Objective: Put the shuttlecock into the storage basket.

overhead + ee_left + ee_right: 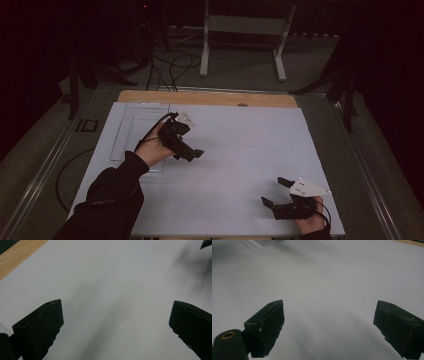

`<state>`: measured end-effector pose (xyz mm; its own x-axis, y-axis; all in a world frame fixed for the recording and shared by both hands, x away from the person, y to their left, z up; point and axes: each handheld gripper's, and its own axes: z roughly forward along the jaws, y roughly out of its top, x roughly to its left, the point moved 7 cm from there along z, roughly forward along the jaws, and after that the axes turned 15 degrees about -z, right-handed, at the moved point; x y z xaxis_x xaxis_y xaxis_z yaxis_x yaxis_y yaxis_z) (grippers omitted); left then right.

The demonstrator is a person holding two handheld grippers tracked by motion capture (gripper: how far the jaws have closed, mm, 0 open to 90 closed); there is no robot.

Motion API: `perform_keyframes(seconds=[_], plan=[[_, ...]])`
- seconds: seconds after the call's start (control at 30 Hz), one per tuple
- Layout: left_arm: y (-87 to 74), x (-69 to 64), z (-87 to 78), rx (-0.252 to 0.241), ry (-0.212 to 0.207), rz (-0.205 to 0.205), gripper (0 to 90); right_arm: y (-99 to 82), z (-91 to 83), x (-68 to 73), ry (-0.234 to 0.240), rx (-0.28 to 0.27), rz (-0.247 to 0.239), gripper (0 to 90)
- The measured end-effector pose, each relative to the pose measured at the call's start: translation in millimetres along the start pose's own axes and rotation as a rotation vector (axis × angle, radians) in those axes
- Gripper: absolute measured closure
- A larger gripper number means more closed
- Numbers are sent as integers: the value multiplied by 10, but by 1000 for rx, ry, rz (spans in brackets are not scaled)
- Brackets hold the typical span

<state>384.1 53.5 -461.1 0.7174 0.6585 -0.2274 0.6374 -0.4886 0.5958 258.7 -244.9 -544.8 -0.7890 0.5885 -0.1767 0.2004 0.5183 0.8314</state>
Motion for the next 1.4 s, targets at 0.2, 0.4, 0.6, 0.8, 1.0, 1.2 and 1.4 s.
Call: perform_keyframes(seconds=[0.2, 0.4, 0.6, 0.8, 1.0, 1.2, 1.4], plan=[[-62, -30, 64, 1, -8, 20, 1, 7, 0, 5, 3, -1, -2, 97], [-144, -96, 129, 2, -40, 34, 1, 10, -2, 4, 2, -1, -4, 97], [-273, -155, 182, 4, -56, 40, 1, 13, -2, 5, 1, -4, -6, 97], [-376, -167, 213, 2, -60, 28, 1, 19, -6, 4, -1, -10, -11, 97], [-501, -190, 247, 6, -67, 33, 1, 12, -4, 3, 1, -3, -6, 97], [-647, -189, 288, 10, -72, 30, 1, 7, -3, 5, 5, -2, -2, 97], [-799, -211, 284, -1, -88, 25, 1, 4, 0, 8, 7, 1, 1, 97]])
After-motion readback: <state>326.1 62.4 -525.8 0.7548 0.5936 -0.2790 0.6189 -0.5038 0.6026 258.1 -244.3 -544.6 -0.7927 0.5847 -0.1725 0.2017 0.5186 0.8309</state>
